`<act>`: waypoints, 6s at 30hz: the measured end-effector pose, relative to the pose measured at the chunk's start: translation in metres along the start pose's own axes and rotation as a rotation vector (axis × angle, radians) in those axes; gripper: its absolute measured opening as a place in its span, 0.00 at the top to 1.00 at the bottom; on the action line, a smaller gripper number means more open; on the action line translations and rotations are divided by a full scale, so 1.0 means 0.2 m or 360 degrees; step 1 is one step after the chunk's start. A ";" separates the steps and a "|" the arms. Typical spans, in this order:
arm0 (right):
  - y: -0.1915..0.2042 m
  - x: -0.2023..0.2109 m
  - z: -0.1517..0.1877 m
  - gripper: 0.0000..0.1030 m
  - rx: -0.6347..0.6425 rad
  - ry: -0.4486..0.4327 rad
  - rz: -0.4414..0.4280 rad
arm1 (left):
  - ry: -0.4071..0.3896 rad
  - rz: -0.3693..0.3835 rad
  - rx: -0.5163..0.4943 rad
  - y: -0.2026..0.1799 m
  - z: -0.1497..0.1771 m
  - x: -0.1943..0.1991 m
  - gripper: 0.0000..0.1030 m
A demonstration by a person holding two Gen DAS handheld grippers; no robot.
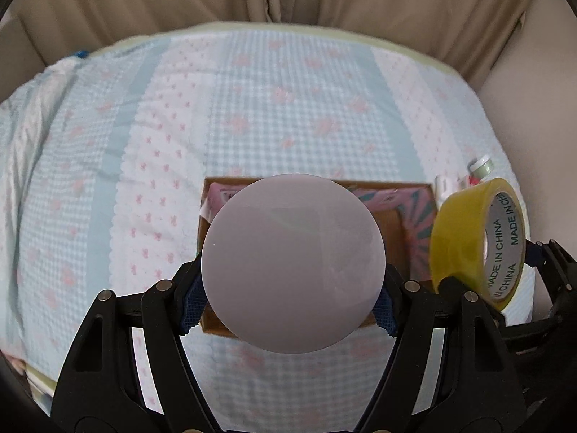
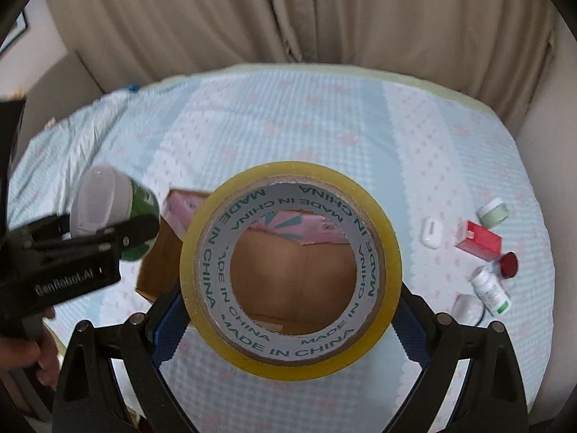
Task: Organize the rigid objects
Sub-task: 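Lower the white jar and tape roll into the cardboard box and open both tools, then lift both tools away from the box toward the remaining items, then grasp the Metal DX jar with the left tool while the right tool grasps the red-lidded jar, then carry both jars into the cardboard box and open both tools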
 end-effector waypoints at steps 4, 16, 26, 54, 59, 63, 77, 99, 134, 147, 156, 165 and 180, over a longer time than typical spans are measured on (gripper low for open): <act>0.00 -0.19 0.03 0.07 0.0070 0.0089 0.0018 | 0.0079 0.0009 -0.0061 0.00 0.02 -0.20 0.31; -0.09 -0.68 0.16 0.07 0.0273 0.0375 -0.0003 | 0.0327 -0.0005 -0.0177 -0.09 0.11 -0.67 0.31; -0.15 -0.84 0.20 0.07 0.0267 0.0474 -0.0090 | 0.0390 -0.0043 -0.0241 -0.17 0.03 -0.82 0.31; -0.05 -0.51 0.22 0.00 0.0292 0.0326 -0.0061 | 0.0157 -0.0008 -0.0186 -0.05 0.00 -0.34 0.00; 0.02 -0.28 0.17 0.00 0.0265 0.0248 -0.0078 | 0.0072 -0.0034 -0.0161 0.03 0.01 -0.08 0.00; 0.06 -0.07 0.10 0.00 0.0217 0.0140 -0.0090 | -0.0021 -0.0077 -0.0158 0.06 0.03 0.18 0.00; -0.29 0.79 0.03 0.00 -0.0174 -0.0228 0.0116 | -0.0298 -0.0026 -0.0073 -0.27 0.04 0.84 0.00; -1.60 1.13 0.02 0.00 -0.0157 -0.0319 0.0228 | -0.0433 -0.0053 0.0095 -1.56 0.13 0.90 0.00; -2.24 -0.23 0.36 0.09 -0.0178 -0.0264 0.0084 | -0.0340 0.0006 -0.0247 -2.47 0.52 -0.63 0.25; -2.26 -0.30 0.36 0.50 -0.0170 -0.0194 0.0121 | -0.0308 -0.0001 -0.0218 -2.41 0.47 -0.67 0.53; -2.25 -0.26 0.36 0.50 -0.0218 -0.0181 0.0145 | -0.0324 0.0066 -0.0214 -2.39 0.47 -0.58 0.54; -2.15 -0.02 0.26 0.51 -0.0244 -0.0232 0.0175 | -0.0429 0.0119 -0.0193 -2.31 0.36 -0.24 0.54; -1.53 0.86 -0.09 0.50 -0.0174 -0.0377 0.0116 | -0.0594 0.0068 -0.0021 -1.77 0.07 0.73 0.54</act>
Point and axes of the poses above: each gripper's, at about its wrist camera, not at the fingertips, and x roughly against the way its jaws point, y to its left, z to its underside, the point moved 6 cm from there along -x, roughly the way its jaws point, and after that the axes turned 12 degrees about -z, right-handed, at the moved point
